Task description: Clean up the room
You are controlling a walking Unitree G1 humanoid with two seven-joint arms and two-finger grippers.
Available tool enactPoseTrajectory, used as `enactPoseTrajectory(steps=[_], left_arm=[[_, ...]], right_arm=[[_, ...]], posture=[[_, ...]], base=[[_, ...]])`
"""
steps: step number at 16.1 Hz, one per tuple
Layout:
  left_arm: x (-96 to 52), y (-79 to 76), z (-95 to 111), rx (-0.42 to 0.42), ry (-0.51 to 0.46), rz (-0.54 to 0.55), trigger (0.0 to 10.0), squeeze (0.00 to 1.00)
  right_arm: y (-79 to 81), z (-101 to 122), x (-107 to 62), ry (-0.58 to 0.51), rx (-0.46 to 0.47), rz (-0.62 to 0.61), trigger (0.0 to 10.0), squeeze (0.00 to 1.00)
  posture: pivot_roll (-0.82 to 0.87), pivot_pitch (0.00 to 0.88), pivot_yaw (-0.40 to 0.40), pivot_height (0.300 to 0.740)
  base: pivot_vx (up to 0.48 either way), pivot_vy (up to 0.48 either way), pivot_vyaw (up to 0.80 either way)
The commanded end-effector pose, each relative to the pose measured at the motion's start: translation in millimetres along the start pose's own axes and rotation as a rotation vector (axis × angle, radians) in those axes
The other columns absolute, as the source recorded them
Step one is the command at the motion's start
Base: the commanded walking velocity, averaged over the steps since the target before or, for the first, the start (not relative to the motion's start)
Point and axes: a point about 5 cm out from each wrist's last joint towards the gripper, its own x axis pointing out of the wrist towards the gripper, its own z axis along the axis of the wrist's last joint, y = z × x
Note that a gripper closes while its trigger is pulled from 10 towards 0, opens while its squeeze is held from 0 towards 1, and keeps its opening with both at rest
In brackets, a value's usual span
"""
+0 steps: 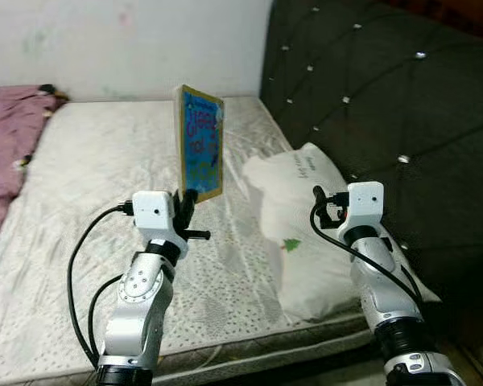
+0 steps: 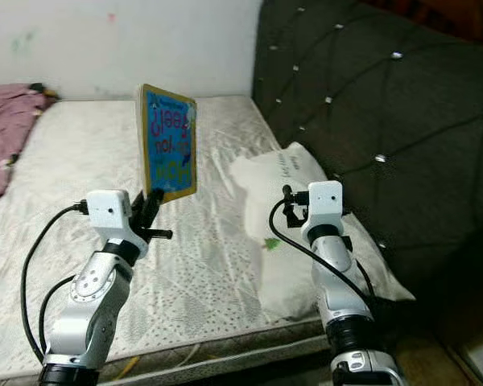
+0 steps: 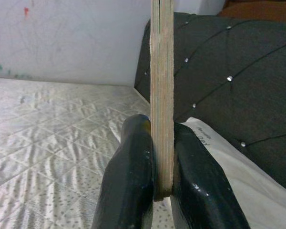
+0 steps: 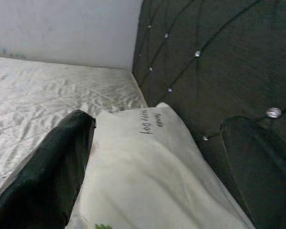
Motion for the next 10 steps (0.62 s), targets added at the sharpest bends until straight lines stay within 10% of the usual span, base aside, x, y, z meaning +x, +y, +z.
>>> enactPoseTrajectory(steps=[1,10], left_arm=[[2.5,0.3,9.2,0.012,-0.039,0.004,10.0,0.00],[3.6,0.7,16.0,0.035,-0.062,0.057,10.0,0.00]], right_arm=[[-1.7,2.0,1.1,-0.005,-0.002,-0.003,10.0,0.00],[-4.0,2.8,1.2,-0.010,-0.012,-0.014,10.0,0.00]], posture=[[-0.02,0.000,-0.024,0.740],[-0.01,0.000,-0.028,0.740]], base=[[0.000,0.000,-0.80],[0.000,0.000,-0.80]])
